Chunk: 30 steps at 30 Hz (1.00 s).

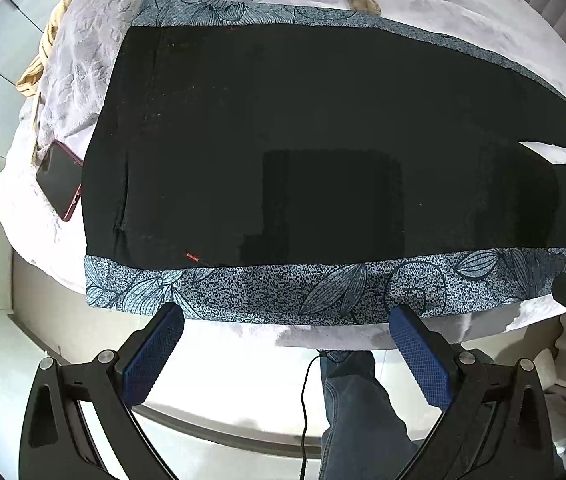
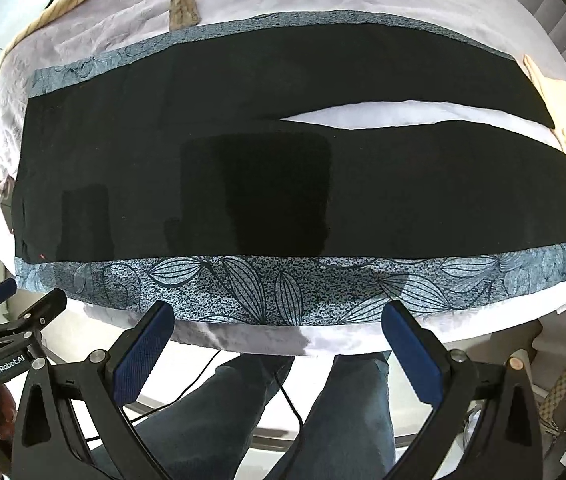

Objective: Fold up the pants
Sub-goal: 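Position both grippers open over the patterned cuffs of the black trousers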

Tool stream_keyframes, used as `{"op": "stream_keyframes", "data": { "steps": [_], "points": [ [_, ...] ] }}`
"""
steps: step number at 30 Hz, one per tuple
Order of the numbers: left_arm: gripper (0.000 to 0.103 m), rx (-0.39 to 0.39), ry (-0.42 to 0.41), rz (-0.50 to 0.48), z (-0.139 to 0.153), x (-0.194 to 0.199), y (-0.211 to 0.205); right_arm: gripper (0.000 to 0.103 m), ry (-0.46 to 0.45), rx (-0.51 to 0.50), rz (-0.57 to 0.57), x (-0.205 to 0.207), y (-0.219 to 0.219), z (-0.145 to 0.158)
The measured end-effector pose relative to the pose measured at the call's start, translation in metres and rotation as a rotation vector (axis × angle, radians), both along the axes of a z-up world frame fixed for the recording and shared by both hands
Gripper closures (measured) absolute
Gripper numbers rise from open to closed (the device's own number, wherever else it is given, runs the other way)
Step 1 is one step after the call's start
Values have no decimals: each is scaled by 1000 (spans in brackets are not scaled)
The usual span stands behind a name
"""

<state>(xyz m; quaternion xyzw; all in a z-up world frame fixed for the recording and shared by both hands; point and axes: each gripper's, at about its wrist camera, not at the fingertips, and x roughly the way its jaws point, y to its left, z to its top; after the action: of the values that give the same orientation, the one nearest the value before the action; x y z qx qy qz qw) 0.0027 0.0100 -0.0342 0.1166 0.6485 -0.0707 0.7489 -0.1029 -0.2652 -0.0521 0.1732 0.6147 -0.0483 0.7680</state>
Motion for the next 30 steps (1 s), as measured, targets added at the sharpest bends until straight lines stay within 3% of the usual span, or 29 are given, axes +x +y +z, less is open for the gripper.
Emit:
{"op": "stream_keyframes", "data": {
  "steps": [30],
  "points": [
    [0, 17, 15, -20, -4, 3, -2, 0, 35, -15, -15, 3, -3, -6]
  ]
}}
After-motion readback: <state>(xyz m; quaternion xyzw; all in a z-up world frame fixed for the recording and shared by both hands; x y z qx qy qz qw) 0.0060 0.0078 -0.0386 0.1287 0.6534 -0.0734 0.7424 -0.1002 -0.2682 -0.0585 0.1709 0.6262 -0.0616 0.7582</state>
